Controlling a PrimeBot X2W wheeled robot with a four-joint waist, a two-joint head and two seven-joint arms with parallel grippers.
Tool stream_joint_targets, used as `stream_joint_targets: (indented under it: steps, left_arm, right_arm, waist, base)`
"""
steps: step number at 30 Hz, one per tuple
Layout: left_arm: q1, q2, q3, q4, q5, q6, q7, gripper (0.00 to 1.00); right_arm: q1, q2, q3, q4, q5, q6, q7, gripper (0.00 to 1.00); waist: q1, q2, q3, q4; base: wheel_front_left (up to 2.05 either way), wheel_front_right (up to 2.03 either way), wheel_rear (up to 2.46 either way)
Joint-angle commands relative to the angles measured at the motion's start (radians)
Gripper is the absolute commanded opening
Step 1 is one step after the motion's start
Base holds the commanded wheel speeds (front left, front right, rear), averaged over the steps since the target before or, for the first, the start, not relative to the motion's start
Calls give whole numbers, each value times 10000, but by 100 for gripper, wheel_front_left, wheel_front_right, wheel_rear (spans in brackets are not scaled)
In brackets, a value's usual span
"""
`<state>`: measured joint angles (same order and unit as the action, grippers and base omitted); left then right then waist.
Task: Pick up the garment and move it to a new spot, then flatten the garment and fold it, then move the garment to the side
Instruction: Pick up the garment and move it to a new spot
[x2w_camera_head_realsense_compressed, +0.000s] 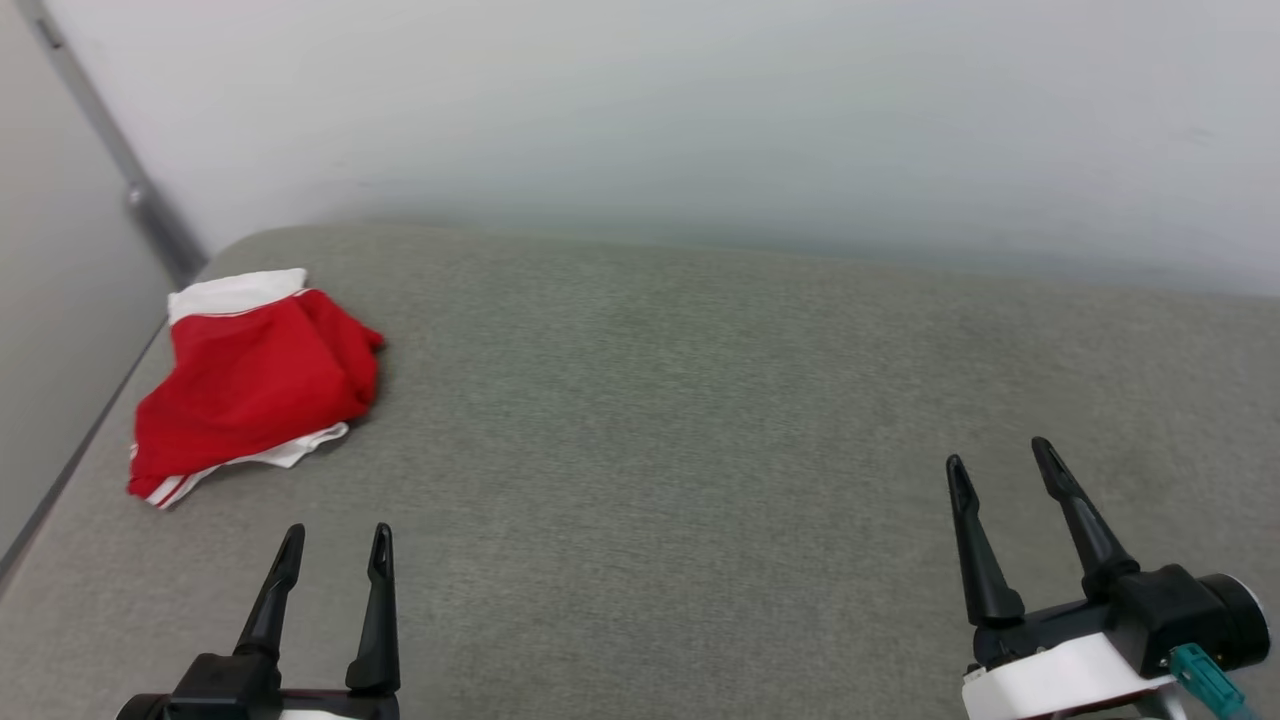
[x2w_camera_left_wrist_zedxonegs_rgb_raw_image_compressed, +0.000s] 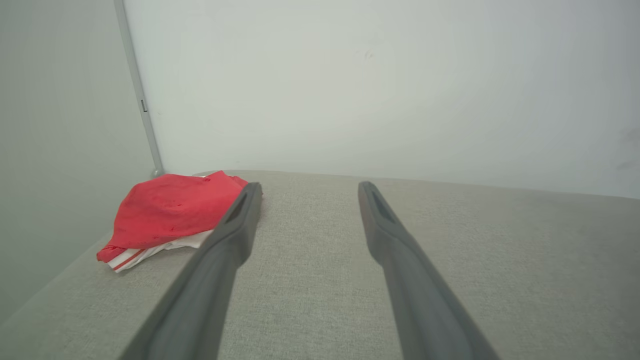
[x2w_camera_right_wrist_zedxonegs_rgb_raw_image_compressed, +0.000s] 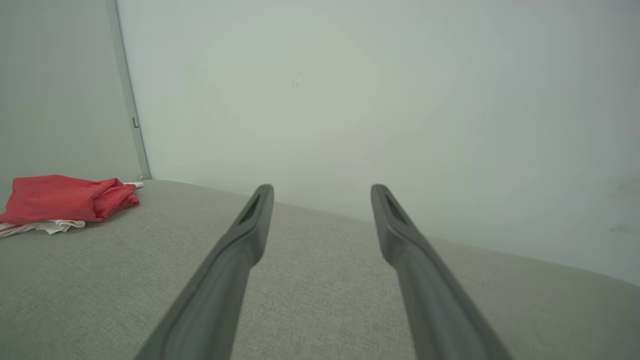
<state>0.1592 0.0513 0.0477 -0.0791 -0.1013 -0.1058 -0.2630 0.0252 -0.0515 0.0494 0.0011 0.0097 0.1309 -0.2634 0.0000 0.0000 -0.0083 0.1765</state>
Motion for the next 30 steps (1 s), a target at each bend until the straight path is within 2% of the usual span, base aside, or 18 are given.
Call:
stream_joint_targets:
  steps: [1, 14, 23, 30]
  left_arm:
    - [101, -11, 71, -30, 44, -28, -28, 100]
    - [428, -12, 169, 62, 127, -127, -28, 100]
    - [545, -11, 123, 132, 47, -139, -28, 100]
    - [539, -8, 158, 129, -6, -179, -28, 100]
  right_arm:
    - [103, 21, 61, 5, 62, -3, -21, 100]
    - [278, 18, 590, -33, 235, -5, -23, 100]
    - [269, 18, 714, -35, 359, -5, -21, 100]
    - [185, 19, 870, 12, 418, -5, -21, 100]
  waist:
    - [0, 0, -174, 430]
    - [0, 0, -411, 1888]
    - [0, 0, -352, 2323]
    - [0, 0, -321, 2342]
  base:
    - [0, 0, 0]
    - [0, 0, 0]
    - [0, 0, 0]
    - [0, 0, 0]
